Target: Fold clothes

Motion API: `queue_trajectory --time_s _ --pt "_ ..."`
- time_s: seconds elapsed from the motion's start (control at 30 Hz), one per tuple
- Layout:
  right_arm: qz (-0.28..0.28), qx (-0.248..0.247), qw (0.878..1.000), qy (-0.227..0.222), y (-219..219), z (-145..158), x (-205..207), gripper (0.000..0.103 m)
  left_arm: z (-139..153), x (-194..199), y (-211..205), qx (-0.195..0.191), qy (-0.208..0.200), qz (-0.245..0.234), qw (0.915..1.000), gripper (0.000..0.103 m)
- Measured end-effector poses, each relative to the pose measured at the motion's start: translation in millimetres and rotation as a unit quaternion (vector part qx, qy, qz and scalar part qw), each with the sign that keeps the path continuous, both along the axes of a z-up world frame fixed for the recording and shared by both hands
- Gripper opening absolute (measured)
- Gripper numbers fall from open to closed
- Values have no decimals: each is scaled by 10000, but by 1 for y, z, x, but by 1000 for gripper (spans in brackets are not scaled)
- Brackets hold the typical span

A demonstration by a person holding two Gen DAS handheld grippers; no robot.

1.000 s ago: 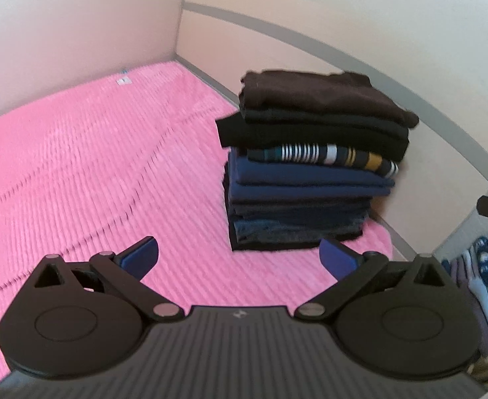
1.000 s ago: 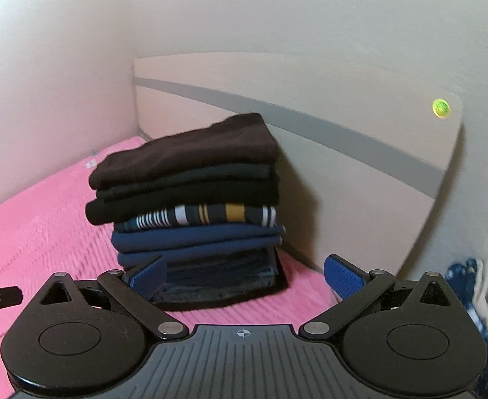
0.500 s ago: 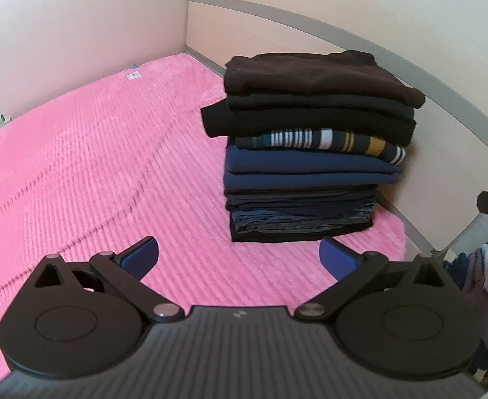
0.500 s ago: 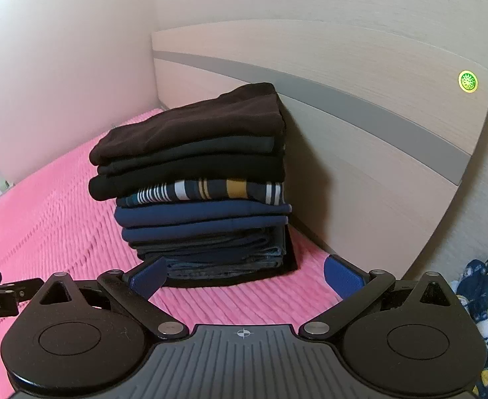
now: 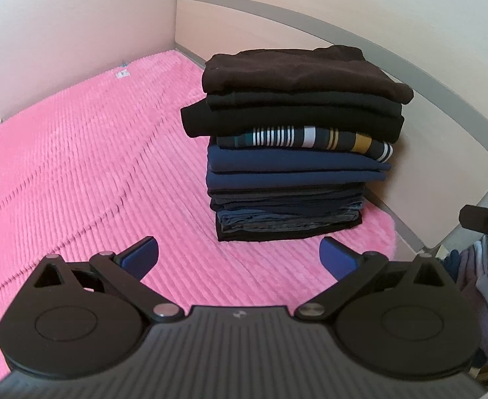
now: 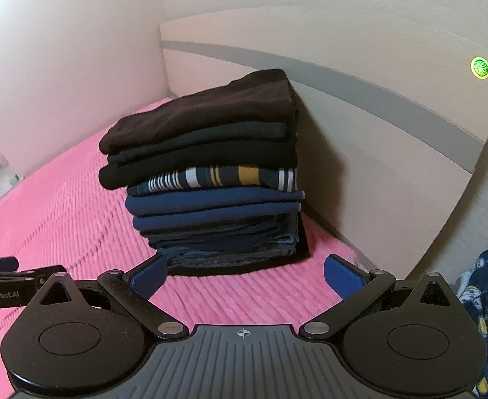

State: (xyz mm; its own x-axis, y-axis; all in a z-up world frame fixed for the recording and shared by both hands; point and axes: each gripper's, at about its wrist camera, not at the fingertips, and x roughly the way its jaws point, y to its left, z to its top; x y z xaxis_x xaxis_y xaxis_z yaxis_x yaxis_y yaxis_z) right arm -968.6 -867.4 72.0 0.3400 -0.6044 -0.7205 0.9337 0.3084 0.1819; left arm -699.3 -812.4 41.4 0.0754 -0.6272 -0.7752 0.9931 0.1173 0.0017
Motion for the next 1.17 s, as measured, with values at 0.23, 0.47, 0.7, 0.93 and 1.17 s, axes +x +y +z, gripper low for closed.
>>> queue_trajectory --time_s 0.23,0.47,0.7,0.93,1.17 --pt "151 54 9997 203 5 -5 9 103 -3 -2 -2 50 -37 -14 10000 101" --pt "152 114 9995 250 6 -7 11 103 -6 -3 -3 106 -63 -45 9999 101" --pt "165 126 9993 303 7 -7 14 103 -8 -6 -2 100 -167 -155 9997 101" --pt "176 103 9991 361 9 -7 17 103 -8 -6 2 63 -161 -185 9997 101" --pt "172 141 9991 364 10 -9 17 103 -8 -9 4 48 -158 -257 9995 102"
